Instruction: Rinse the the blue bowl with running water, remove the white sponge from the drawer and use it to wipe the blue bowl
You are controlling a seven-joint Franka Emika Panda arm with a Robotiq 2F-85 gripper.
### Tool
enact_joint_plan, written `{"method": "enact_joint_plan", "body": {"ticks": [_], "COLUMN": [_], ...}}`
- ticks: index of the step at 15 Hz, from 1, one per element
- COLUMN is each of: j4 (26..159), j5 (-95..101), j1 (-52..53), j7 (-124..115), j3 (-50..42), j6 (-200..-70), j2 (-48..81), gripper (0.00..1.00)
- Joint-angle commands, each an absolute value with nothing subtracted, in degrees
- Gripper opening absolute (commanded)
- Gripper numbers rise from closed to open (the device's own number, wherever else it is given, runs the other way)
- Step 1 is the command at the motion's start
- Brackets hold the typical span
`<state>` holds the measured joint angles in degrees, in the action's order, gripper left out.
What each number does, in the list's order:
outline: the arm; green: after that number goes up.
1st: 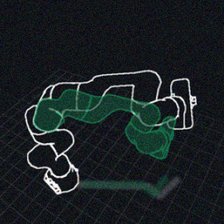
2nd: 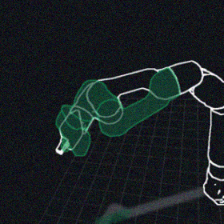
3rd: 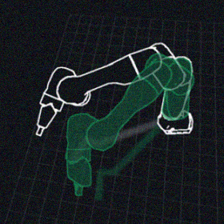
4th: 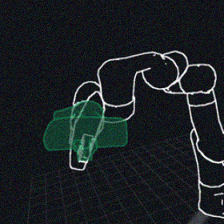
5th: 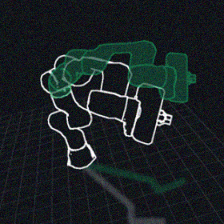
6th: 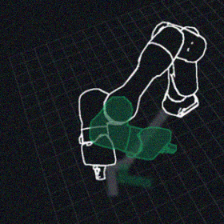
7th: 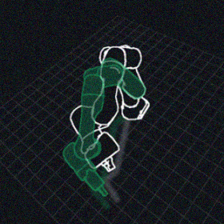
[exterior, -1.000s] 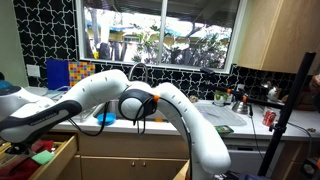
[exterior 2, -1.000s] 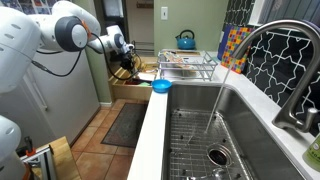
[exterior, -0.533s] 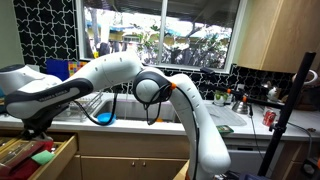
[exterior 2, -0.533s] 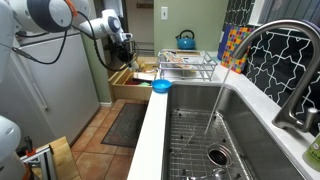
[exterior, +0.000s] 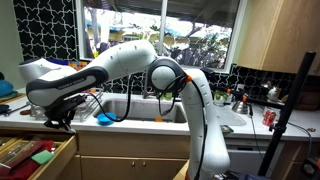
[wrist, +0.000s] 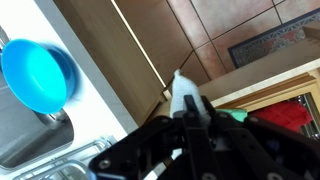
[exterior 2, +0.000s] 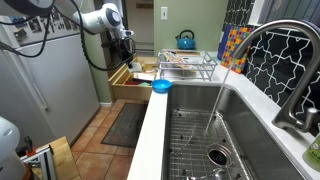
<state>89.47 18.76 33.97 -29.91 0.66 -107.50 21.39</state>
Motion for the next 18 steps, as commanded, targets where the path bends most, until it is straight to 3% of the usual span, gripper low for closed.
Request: {"method": "enact_joint_plan", "body": {"ticks": [1, 12, 18], "j4": [88.31, 85.88, 91.57], "j5": [19.33, 14.78, 8.79], "j1": [31.24, 21.71, 14.56], "j7": [-31.78, -45.27, -35.65], "j3": [3.61, 4.82, 4.76], "j6": [-106.09, -83.01, -89.34], "j2": [21.74, 13.62, 10.29], "gripper": [0.02, 0.02, 0.02]}}
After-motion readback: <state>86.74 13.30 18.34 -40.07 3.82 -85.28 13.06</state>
